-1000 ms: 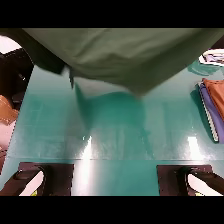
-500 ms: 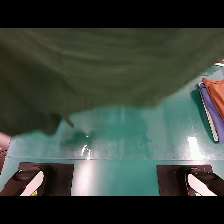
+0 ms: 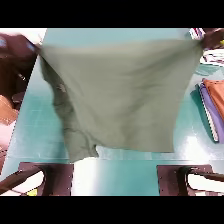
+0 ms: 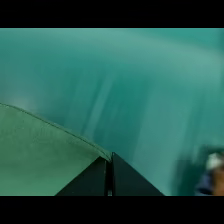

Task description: Fold the shirts.

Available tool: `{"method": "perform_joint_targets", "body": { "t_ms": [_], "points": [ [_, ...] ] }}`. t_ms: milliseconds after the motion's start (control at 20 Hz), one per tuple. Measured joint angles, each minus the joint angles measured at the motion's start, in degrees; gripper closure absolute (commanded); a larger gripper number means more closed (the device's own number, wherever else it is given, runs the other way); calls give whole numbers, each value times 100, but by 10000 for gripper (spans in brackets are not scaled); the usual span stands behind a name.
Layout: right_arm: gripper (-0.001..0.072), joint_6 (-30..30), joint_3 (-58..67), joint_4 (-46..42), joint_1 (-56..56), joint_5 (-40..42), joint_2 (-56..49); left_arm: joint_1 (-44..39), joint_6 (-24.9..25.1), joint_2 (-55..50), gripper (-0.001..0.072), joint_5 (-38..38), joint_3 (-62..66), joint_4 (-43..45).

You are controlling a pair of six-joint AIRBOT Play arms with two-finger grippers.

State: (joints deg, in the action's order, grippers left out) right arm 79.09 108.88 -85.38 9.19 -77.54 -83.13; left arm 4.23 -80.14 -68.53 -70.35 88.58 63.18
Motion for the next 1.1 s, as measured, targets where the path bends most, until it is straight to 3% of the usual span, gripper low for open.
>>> {"method": "perform_joint_targets", "body": {
  "t_ms": [200,250,300,350,500,750,1100],
  "points": [
    [690,-46,153,-2,0,-31,-1082,-2,170,-1150,676,702,-431,-17],
    [600,-55,271,-7,0,-39,-1294,-2,195,-1333,640,872,-470,-20],
    [407,-59,431,-7,0,-55,-1471,-2,205,-1478,352,990,-503,4],
    [364,-68,562,-2,-9,-63,-1596,4,212,-1565,148,1099,-511,44],
    [364,-72,623,452,-129,-168,-1718,92,229,-1727,140,946,-396,76],
    [364,-105,-588,1648,-667,-369,-1038,627,249,-1545,141,-308,-575,131],
    [365,-304,-3355,2559,-1255,-208,673,1091,315,-68,140,-485,-3276,243]
  ]
}}
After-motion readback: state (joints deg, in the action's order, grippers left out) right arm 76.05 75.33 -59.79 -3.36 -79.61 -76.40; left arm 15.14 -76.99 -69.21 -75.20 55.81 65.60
